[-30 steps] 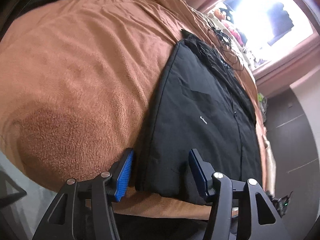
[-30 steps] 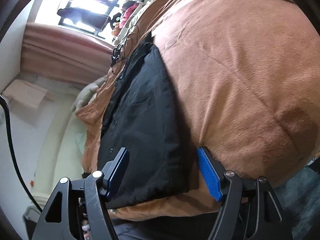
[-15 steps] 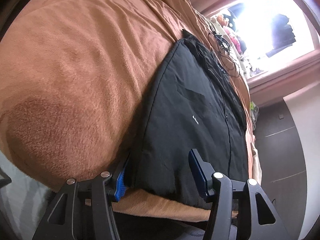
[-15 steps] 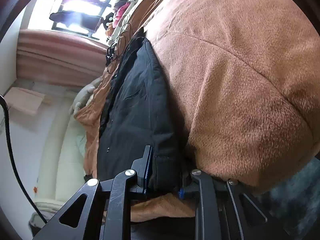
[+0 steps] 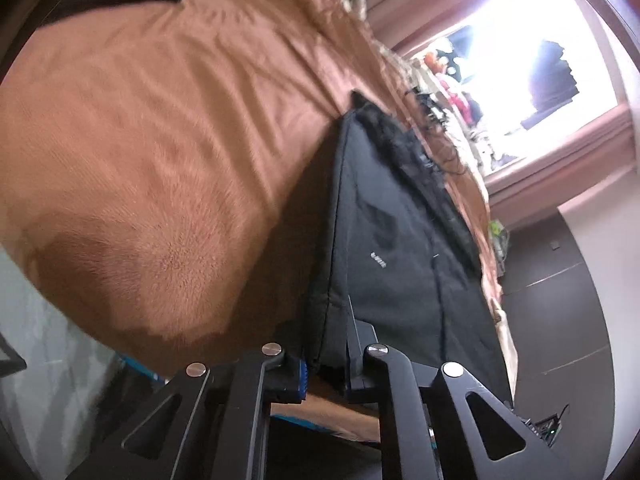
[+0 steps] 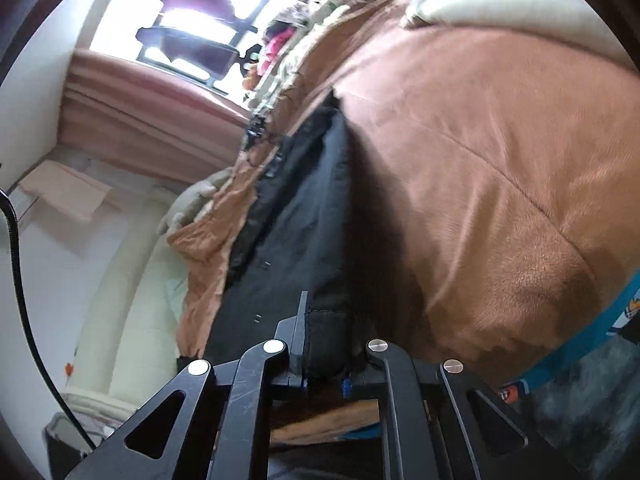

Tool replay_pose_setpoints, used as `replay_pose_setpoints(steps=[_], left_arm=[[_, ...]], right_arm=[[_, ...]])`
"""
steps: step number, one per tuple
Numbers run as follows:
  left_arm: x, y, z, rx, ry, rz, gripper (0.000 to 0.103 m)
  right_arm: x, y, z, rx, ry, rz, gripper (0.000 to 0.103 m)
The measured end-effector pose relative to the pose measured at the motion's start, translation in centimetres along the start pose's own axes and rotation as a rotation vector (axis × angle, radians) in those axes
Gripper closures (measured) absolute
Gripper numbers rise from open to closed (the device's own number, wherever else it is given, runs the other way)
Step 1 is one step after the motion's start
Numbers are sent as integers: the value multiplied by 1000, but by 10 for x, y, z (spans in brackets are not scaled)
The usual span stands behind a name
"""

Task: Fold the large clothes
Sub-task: 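Lift the hem with both grippers, fold it over toward the collar, open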

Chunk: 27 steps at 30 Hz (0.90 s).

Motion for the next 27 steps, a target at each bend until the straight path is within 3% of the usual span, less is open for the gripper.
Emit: replay_pose_setpoints(steps=[15,27], left_arm=[[-113,-42,-30,86,-119,-111,92],[-219,-89,-45,156,-236,-249,93]], right_arm=[[-100,41,-27,-93,-74,66,92],[-194,90,-45,-171,-178,173,92]])
Point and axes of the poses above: each gripper's, at about its wrist camera, not at the fingertips, and x roughly the way its jaws point, y to its left, z to its top, the point moved 2 cm from there along x, roughly the way its jaws point, and after that the axes turned 8 degrees about -z, right-handed, at the moved point
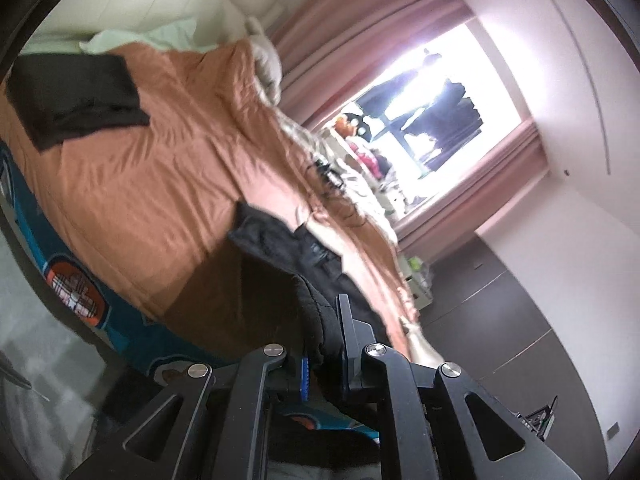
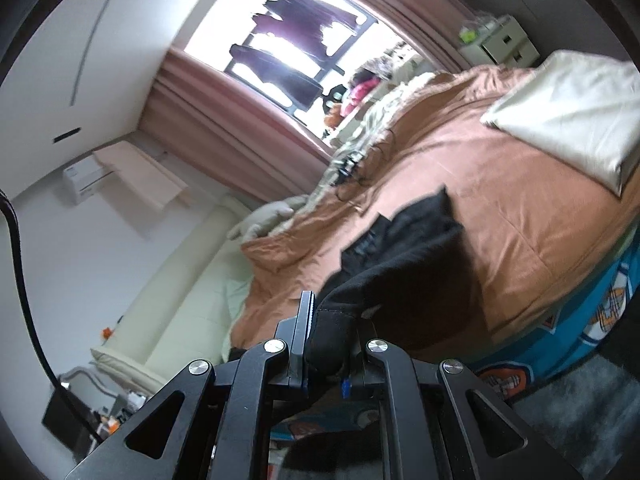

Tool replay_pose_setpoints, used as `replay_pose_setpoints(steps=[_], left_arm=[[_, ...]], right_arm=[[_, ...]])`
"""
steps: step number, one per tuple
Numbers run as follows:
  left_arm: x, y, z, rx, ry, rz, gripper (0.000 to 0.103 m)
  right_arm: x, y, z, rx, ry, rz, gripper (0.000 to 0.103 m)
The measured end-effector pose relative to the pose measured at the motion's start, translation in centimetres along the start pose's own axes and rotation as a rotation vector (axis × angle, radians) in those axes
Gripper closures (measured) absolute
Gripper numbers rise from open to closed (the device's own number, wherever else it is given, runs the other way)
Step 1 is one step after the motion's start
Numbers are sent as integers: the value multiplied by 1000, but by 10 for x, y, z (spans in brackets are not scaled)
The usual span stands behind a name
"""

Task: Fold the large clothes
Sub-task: 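Lift the hem with both grippers, fold it over toward the collar, open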

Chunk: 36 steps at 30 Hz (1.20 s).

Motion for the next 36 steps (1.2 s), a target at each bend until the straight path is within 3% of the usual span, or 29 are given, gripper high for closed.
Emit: replay_pose_setpoints(steps=[8,15,27,36], left_arm=[[-35,-43,15,55,-67,-70,93],[-30,-60,28,67,-79,-83,92],[33,-53,75,67,-65,-52,92],[111,-42,120,68,-57,-7,92]], right_arm=[[-35,26,10,-18,-62,70,92],[-28,34,24,-21,-71,92,92],[42,40,74,-16,-62,54,92],[127,35,125,-22,-23,24,91]])
Point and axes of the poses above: each gripper's, at about its wrist camera, not at the fingertips, and x roughly the way its jaws point, y to its left, z to its top, the point moved 2 cm from there along x, roughly the way its jaws point, and after that the axes turned 8 degrees about -z, right-handed, at the moved point
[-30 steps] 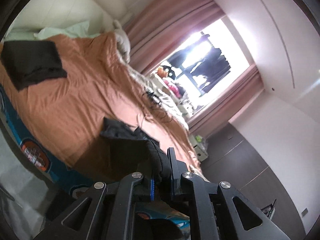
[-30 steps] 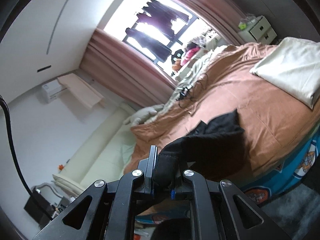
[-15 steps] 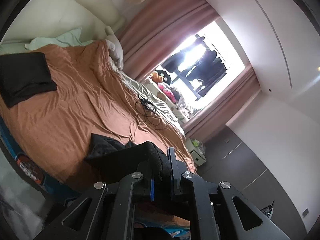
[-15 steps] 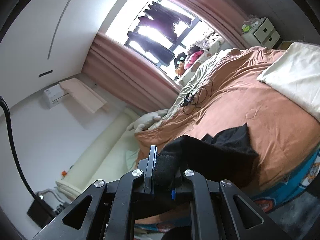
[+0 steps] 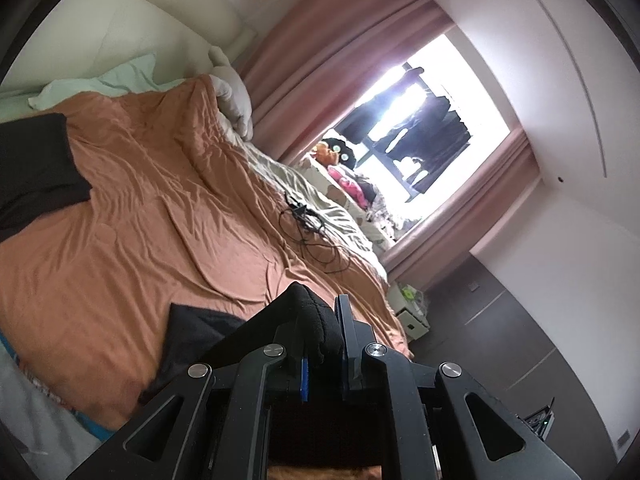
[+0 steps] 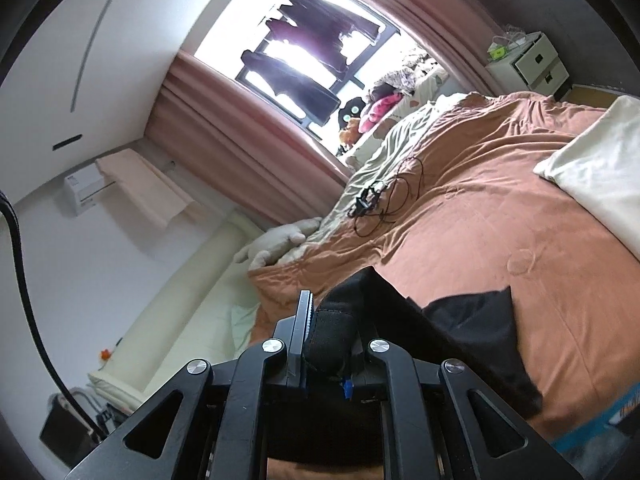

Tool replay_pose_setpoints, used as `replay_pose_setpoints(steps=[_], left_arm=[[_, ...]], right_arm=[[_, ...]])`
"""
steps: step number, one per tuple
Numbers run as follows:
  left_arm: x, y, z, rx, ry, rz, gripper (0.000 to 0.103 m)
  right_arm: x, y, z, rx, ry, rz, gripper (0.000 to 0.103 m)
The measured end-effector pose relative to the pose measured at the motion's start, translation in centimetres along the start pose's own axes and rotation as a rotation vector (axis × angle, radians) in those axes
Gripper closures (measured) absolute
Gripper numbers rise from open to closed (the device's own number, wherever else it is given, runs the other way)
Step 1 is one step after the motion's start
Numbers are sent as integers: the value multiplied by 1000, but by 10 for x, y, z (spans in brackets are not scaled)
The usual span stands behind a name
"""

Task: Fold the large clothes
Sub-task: 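Lift the hem with both grippers, fold it over toward the collar, open, then lower both grippers to the folded shirt edge and grasp with left gripper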

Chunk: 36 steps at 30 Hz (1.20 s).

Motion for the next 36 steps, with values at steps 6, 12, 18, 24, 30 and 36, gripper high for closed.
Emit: replay_pose_setpoints(steps=[6,12,18,24,30,36], left_arm=[[65,14,19,7,49,47,92],[134,46,25,-8,110,98,92],[187,86,20,-36,171,154,92],[229,130,9,-81,228,217,92],[258,172,-2,-159,285,292,27],[241,193,-5,-178,244,325,13]], right_arm=[[62,-17,23,11,34,-48,91],[118,-45,31,31,85,-112,91],[168,-74,29,54,139,-169,91],[212,-99,21,75,188,-217,90],[243,-131,13,126,230,-312,12],[231,-151,7,127,228,-370,12]])
Point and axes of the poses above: each gripper's, at about its wrist camera, not at the fingertips, and x roughly the way its jaws point, y to its left, z to its top, the point moved 2 cm from there along x, roughly the way its jaws point, and after that the axes turned 8 degrees about -z, right-handed, at the moved point
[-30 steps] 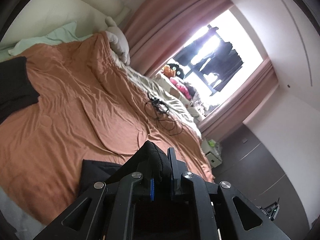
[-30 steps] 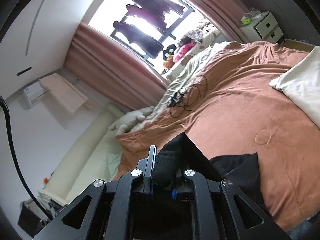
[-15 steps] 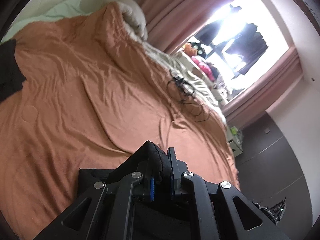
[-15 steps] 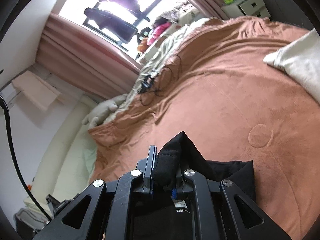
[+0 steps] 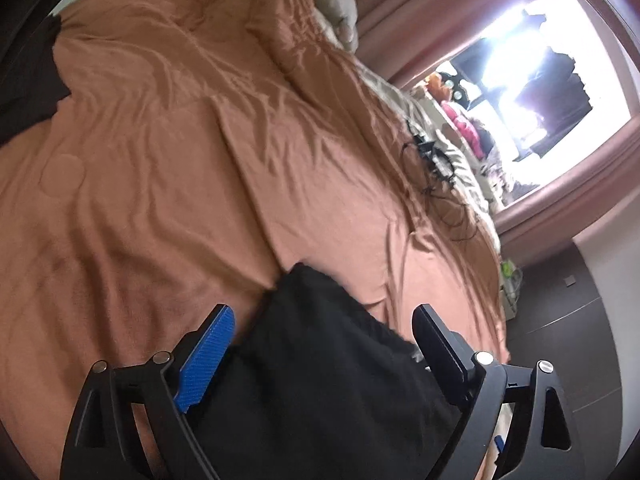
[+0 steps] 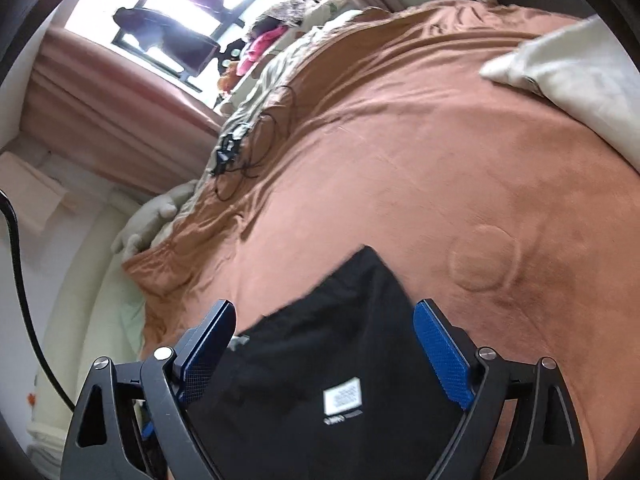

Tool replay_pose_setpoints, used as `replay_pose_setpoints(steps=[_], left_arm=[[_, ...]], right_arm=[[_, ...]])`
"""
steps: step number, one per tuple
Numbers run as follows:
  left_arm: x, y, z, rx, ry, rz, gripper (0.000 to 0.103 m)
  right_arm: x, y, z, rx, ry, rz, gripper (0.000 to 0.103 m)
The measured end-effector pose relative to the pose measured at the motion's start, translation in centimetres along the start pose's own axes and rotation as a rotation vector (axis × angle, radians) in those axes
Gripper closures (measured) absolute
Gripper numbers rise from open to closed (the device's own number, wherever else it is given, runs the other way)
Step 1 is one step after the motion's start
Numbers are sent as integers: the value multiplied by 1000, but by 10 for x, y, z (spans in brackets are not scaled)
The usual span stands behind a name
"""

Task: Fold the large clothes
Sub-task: 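Lower both grippers to the folded shirt edge and grasp with left gripper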

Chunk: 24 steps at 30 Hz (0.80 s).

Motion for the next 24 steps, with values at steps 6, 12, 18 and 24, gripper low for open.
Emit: replay_pose_setpoints(steps=[6,12,18,24], left_arm=[[-25,20,-19,30,14,72,13],[-40,38,-44,48,60,115,21],[-53,56,-78,58,118,156,28],[-62,68,-116,79,190,184,36]], right_arm=[[-17,-24,-17,-14,12,-53,12],[-37,-42,-39,-46,41,-99,12],[-53,-57,-70,-67,89,-139,12],[-65,-69,-108,-119,133,-186,12]])
Point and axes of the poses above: each gripper's, at about its wrist camera, not at the fingertips, and x roughly the way its jaws point, y to its left, z to its top, the point moved 2 cm from there along x, roughly the way its jaws point, and after that the axes turned 8 degrees about -z, right-handed, at the moved point
